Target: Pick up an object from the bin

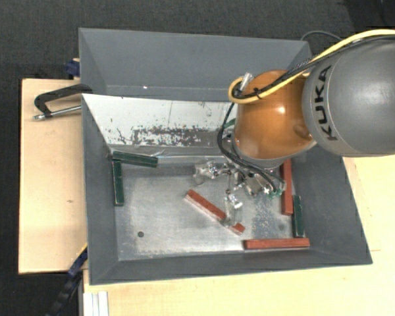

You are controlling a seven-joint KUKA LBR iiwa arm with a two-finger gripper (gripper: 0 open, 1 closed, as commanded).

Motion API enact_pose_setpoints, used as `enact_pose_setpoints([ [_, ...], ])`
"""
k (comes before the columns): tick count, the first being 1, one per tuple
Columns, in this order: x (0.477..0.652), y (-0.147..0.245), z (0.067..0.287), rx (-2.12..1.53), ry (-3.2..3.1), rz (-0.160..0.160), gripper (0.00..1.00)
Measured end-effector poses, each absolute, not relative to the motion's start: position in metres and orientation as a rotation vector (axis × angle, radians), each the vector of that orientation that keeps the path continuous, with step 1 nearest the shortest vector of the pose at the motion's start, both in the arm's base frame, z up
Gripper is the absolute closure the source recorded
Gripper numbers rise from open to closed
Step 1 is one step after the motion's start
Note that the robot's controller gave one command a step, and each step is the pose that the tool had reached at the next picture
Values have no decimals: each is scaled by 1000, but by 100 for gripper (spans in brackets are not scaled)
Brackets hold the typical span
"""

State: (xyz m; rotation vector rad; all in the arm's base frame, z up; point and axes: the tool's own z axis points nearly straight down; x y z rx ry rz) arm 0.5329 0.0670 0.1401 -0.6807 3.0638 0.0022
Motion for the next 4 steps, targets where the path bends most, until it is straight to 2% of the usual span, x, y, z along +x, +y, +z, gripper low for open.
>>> enact_pose_setpoints([
  [1, 533, 67, 140, -681, 3064, 2, 0],
  [2, 530, 60, 94, -597, 3076, 2, 0],
  [3, 548, 88, 72, -374, 3111, 4, 100],
  [4, 548, 88, 72, -374, 3111, 4, 100],
])
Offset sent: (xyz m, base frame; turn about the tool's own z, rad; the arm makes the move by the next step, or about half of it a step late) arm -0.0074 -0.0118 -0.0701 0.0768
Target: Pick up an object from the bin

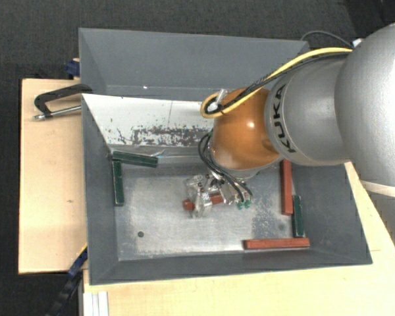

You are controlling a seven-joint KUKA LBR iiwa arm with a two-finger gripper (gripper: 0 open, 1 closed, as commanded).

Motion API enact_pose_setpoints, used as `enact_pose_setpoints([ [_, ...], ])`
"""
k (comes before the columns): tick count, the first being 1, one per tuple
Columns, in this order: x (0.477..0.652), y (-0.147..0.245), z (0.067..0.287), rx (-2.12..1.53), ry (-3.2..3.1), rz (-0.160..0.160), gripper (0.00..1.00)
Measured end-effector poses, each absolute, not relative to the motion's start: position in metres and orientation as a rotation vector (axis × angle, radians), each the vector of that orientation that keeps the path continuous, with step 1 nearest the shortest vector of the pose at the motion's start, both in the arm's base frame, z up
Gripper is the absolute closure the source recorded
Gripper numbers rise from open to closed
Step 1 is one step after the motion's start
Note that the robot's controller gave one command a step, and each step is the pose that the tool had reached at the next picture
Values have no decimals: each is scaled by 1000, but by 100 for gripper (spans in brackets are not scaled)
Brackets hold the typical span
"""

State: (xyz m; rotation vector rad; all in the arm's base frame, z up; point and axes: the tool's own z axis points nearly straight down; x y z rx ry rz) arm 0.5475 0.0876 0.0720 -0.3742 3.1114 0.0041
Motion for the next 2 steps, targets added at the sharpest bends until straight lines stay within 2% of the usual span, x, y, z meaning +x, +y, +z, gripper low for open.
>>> enact_pose_setpoints([
  [1, 556, 88, 72, -446, 3109, 3, 100],
  [2, 551, 80, 220, -483, 3098, 1, 100],
])
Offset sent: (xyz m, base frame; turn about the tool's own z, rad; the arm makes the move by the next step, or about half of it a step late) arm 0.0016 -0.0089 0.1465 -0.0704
